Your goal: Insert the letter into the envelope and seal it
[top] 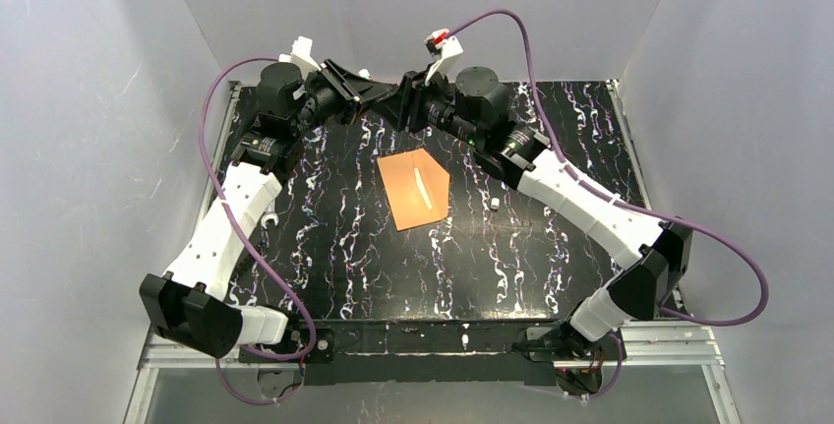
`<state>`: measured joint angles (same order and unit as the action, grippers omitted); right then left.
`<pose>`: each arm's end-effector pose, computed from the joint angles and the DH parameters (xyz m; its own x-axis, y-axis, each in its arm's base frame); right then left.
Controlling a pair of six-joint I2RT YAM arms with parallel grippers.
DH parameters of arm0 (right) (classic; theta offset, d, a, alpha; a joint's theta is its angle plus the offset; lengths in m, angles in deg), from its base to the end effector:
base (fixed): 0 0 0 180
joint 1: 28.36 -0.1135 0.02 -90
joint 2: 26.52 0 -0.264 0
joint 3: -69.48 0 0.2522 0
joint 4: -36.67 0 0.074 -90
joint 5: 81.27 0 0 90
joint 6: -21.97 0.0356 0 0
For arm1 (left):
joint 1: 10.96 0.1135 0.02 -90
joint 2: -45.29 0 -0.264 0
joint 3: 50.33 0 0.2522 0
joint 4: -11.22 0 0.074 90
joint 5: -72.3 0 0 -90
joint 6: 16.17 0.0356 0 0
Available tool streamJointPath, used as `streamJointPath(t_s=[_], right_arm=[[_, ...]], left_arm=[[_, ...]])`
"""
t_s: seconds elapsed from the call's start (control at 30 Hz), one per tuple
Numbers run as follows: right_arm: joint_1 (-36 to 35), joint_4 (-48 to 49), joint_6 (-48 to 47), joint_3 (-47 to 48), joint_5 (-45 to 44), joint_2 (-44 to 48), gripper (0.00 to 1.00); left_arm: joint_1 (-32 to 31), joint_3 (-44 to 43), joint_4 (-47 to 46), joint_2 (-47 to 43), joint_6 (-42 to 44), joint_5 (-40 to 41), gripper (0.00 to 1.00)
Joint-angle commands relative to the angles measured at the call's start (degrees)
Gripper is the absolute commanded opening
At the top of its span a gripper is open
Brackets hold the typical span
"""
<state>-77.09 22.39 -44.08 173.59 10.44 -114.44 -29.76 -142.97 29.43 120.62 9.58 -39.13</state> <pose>0.2381 0.2729 0.4513 -0.2929 0.2814 -0.9138 -0.7135 0.5719 0.4048 0.2808 -0.1093 0.4423 -0.5881 -0.6855 -0.4292 0.2672 0.3362 -0.9031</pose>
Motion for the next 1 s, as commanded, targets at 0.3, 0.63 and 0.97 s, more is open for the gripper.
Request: streamJointPath(t_s=[0.3, 0.63, 0.97], right_arm=[[-0.3, -7.2, 0.6, 10.1, -7.6, -4.9, 0.26], [-0.3, -5.4, -5.0, 4.0, -3.8, -0.3, 0.03], [-0.2, -3.0, -4.1, 0.6, -0.8, 1.5, 0.01]], left_arm=[[0.2, -1.4, -5.8, 0.9, -1.8, -2.3, 0.00], [1.4, -2.0, -2.7, -0.2, 4.1, -2.5, 0.51], [2.5, -2.0, -6.2, 2.5, 2.7, -8.3, 0.35]])
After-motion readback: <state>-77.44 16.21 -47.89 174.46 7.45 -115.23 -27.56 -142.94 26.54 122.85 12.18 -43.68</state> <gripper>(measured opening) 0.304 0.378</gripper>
